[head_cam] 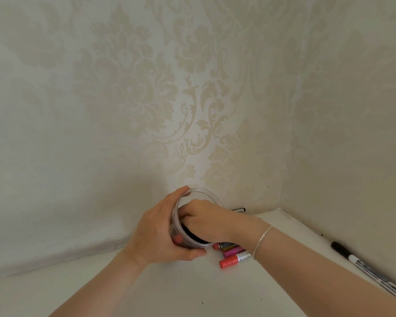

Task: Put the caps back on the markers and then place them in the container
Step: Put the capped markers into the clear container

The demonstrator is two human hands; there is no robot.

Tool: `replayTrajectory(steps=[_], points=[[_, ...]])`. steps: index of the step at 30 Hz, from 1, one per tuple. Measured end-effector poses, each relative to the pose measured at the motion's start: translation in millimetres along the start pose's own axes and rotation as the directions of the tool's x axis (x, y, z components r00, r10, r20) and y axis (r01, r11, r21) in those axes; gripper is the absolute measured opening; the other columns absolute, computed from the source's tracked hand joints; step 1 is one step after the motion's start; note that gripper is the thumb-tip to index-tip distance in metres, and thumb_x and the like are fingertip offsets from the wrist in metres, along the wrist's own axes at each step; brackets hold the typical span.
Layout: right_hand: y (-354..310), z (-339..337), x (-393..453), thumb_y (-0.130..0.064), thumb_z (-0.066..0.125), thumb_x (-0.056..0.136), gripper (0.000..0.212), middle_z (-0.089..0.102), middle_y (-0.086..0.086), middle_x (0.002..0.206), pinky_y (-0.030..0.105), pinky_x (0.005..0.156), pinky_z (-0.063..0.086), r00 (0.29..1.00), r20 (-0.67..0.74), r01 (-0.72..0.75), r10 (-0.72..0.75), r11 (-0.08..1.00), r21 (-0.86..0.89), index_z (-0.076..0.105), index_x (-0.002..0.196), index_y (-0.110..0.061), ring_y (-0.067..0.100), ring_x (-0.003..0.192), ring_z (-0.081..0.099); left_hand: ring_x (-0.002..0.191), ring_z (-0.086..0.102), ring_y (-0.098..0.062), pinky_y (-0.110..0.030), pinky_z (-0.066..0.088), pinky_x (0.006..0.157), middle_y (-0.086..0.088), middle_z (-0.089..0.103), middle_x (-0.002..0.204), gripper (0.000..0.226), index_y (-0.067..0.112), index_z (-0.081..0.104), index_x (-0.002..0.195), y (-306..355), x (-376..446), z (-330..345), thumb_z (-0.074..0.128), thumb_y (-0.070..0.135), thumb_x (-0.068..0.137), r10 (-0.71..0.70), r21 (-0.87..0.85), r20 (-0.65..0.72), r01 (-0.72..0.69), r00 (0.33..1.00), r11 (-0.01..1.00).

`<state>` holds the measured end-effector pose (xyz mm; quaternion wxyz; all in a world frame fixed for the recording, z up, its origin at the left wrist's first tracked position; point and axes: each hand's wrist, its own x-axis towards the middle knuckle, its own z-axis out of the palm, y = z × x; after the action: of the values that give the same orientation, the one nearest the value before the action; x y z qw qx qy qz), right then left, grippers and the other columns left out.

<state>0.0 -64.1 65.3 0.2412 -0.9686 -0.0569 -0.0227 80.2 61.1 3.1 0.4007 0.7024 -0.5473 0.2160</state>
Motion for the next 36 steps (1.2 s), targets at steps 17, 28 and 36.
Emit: replayTrajectory(steps=[17,28,36], points=[[187,1,-142,-0.019,0.044,0.093,0.04,0.045,0.009,0.132,0.034,0.091,0.047,0.501,-0.436,-0.829,0.748,0.269,-0.491,0.042,0.132,-0.011,0.027,0.119,0.053,0.124,0.054,-0.009,-0.035,0.046,0.102,0.001,0.057,0.132,0.117,0.014,0.032,0.143,28,33,13,0.086,0.054,0.047,0.108,-0.048,-0.137,-0.116,0.985,0.992],[186,-5,-117,-0.014,0.055,0.087,0.023,0.06,0.014,0.111,0.029,0.074,0.048,0.62,-0.42,-0.718,0.663,0.695,0.036,0.064,0.107,-0.007,0.027,0.092,0.061,0.124,0.054,-0.008,-0.038,0.046,0.102,0.004,0.056,0.131,0.114,0.017,0.032,0.142,30,26,13,0.075,0.073,0.053,0.086,-0.081,-0.091,-0.093,0.992,0.992],[123,-14,-85,-0.017,0.048,0.093,0.021,0.051,-0.006,0.074,0.017,0.054,0.038,0.928,-0.291,-0.234,0.234,0.972,0.035,0.055,0.112,-0.024,0.013,0.06,0.048,0.125,0.054,-0.01,-0.038,0.046,0.102,0.003,0.056,0.131,0.108,0.03,0.03,0.144,20,20,-2,0.074,0.072,0.055,0.067,-0.073,-0.102,-0.075,0.992,0.995]])
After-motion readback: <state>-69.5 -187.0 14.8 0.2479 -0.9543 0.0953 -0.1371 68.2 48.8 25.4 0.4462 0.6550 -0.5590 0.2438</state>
